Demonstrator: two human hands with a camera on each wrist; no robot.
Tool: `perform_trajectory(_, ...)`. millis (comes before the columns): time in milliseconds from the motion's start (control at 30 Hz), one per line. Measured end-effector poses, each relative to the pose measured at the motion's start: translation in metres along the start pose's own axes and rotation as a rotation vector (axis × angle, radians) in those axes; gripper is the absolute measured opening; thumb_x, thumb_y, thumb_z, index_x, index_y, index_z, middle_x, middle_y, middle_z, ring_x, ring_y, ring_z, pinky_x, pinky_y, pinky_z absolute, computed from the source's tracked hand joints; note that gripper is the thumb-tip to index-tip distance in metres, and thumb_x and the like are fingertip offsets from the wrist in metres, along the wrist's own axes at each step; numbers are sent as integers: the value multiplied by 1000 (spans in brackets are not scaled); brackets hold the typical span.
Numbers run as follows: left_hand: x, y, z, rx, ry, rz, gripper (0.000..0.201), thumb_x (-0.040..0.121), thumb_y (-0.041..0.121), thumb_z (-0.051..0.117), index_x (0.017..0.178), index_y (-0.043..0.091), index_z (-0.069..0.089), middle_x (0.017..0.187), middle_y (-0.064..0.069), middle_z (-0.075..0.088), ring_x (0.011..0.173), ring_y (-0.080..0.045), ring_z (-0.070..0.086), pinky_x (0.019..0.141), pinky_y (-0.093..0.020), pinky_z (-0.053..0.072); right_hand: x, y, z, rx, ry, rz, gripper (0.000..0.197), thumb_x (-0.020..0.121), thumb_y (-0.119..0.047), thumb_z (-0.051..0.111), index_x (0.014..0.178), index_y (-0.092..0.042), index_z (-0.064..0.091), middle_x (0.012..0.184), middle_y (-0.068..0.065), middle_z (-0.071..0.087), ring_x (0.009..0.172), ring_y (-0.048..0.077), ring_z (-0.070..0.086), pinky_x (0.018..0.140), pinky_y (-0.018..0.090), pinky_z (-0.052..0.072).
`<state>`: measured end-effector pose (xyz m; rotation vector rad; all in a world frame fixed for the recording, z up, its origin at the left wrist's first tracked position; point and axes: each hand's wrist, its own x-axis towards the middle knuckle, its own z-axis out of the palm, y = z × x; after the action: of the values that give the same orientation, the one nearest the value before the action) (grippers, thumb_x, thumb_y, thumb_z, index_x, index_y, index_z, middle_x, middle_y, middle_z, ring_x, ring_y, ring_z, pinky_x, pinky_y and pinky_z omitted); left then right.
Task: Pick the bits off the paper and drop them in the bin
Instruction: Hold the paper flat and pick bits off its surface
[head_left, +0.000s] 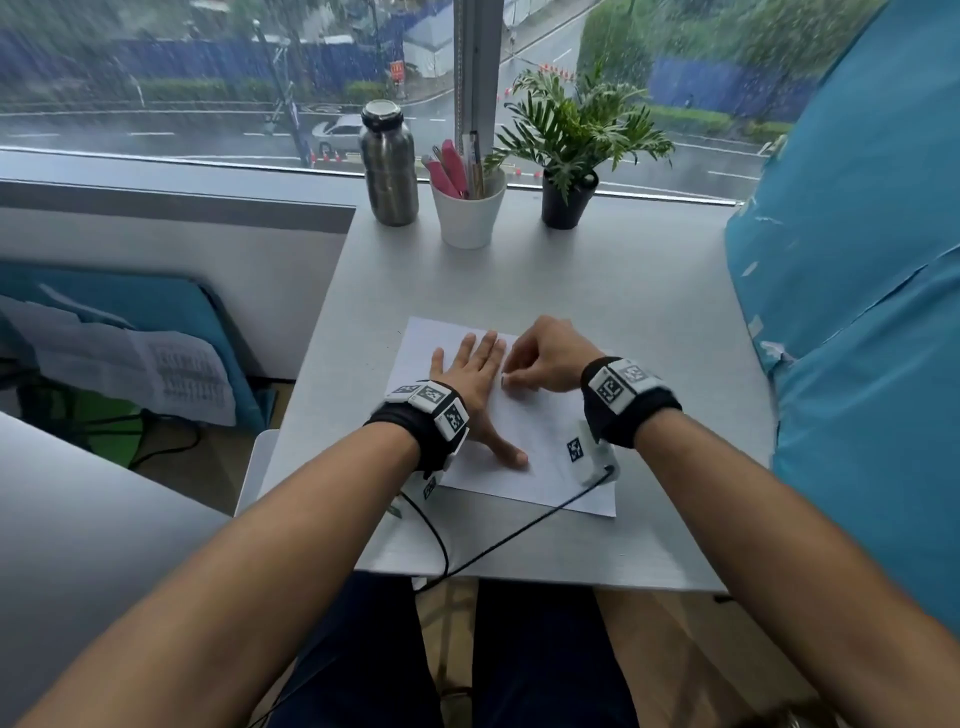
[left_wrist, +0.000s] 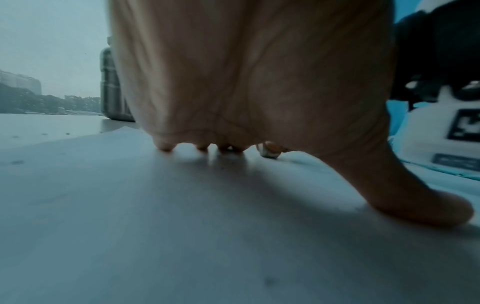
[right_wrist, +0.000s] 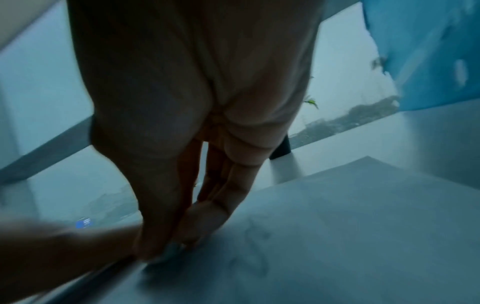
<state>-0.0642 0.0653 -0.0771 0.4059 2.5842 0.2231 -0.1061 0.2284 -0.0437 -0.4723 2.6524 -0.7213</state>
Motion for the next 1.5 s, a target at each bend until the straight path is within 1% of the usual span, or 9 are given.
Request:
perform_trajectory(133,0,0,0,-7,-3,9,164,36,88,71,151,21,-25,158,7,-31,145,-17,-29,116,-55,-14,13,12,-15,34,165,82,14,74,-23,81,85,-14,81,75,1,76,55,-2,58,71,20,54)
perform_trajectory(267,0,0,-1,3,-8,-2,163,37,88,71,150,23,-26,157,7,-32,144,-18,-29,116,-56,-13,5,3,-9,10,-51,0,11,74,-21,82,82,-14,80,68,3,74,49,2,61,62,20,55)
perform_trajectory(400,-2,1,-1,3,-16,-4,162,37,87,72,151,26,-25,157,8,-32,145,-18,-29,116,-58,-13,11,15,-15,50,160,95,12,74,-23,81,83,-16,81,67,-5,70,52,-4,58,69,18,51)
perform_trajectory(533,0,0,-4,0,-28,8,160,33,88,72,151,35,-23,157,5,-33,144,-21,-30,115,-61,-12,1,3,-5,21,-48,11,7,74,-20,81,80,-16,80,63,-1,71,49,2,60,58,16,51)
perform_trajectory(933,-2,2,-2,16,-18,-3,158,33,88,72,151,37,-21,157,7,-33,145,-20,-30,115,-59,-14,3,13,-12,64,173,151,13,71,-23,82,82,-15,81,68,-2,72,52,-2,58,67,17,48)
perform_trajectory(1067,-4,2,-5,16,-36,1,157,34,89,71,150,38,-21,157,5,-34,144,-21,-30,114,-62,-13,-8,1,3,28,-1,46,9,72,-22,83,78,-16,80,58,-4,68,41,-6,55,54,10,43)
perform_trajectory(1200,-3,3,-5,19,-48,-4,154,31,88,72,148,47,-20,156,5,-35,144,-22,-30,110,-67,-14,-2,14,-11,65,184,181,13,71,-26,83,81,-17,80,62,-6,69,47,-5,57,56,8,42)
perform_trajectory(1333,-2,2,-4,16,-45,0,156,28,91,69,149,46,-19,156,6,-35,144,-21,-30,110,-67,-14,-12,1,5,35,-9,83,9,73,-21,82,81,-16,81,61,-2,70,45,-5,57,50,5,41)
perform_trajectory(1500,-2,3,-4,29,-50,-5,154,31,90,70,148,46,-21,156,6,-35,144,-21,-31,110,-67,-14,-9,13,-5,88,179,180,12,71,-23,83,81,-16,81,71,1,74,55,3,62,57,9,45)
